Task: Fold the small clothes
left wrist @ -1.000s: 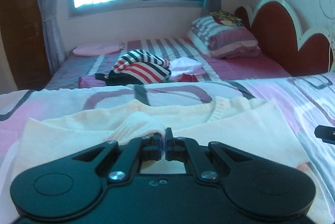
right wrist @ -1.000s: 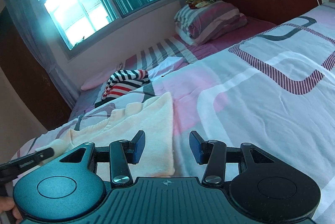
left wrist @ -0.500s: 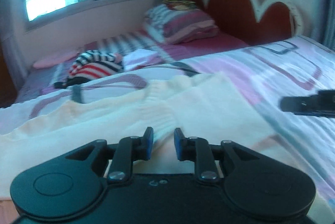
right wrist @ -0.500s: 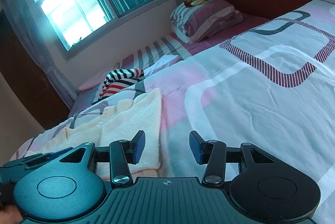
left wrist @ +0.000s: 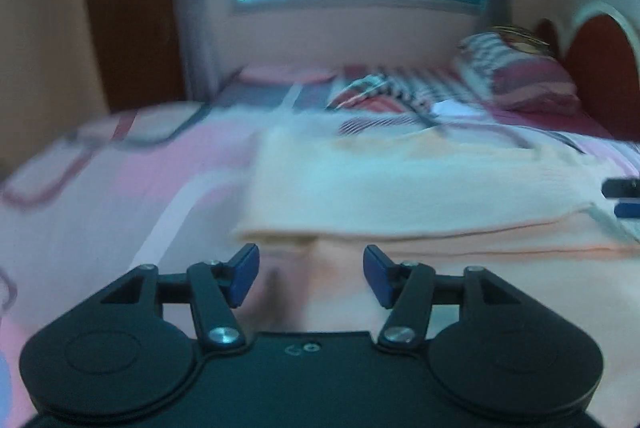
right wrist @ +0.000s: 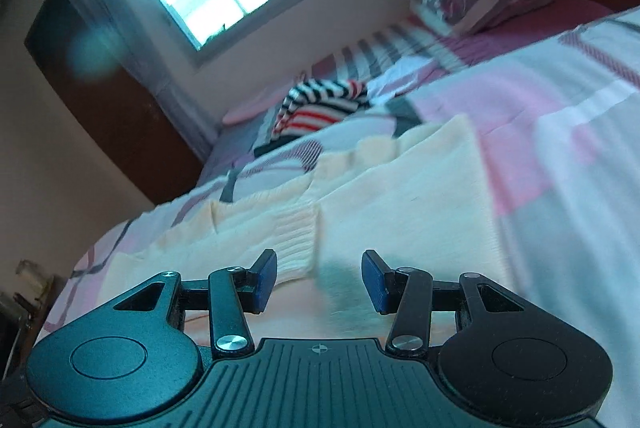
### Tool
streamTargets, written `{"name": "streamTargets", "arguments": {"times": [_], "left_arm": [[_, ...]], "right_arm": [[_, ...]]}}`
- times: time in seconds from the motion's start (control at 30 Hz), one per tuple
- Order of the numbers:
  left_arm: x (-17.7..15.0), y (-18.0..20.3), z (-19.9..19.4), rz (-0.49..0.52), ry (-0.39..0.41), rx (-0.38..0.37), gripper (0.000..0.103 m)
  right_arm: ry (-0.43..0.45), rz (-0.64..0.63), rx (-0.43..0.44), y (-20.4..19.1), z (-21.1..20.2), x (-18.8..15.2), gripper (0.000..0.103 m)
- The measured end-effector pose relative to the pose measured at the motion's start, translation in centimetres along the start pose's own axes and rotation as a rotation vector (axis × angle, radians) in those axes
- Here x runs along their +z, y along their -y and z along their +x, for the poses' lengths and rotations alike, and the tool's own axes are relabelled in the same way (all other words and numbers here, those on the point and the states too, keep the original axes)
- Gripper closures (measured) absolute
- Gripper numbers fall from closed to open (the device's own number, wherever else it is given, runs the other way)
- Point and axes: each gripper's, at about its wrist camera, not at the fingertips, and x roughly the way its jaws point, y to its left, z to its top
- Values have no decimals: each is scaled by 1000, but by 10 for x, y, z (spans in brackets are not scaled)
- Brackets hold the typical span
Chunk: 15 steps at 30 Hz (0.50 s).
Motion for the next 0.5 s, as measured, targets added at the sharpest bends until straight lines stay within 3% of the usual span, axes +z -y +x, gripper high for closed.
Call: {"name": "streamTargets", "arguments": {"times": [0.17,0.33,0.37,0.5], "left_arm": [[13,-13,21,-78,-26,-46,47],[16,-16,47,-86,-81,-48,47],[12,-18,47,-82,-79,-49,45],[8,-25,48,-106,-87,-50,45]], "right_arm": [[-39,33,14,-4,17,-4,56],[-43,49,22,-7,27,3,59],[-43,42,18,-9,29,4,99],[-27,-15,26,-19,28,13,99]]}}
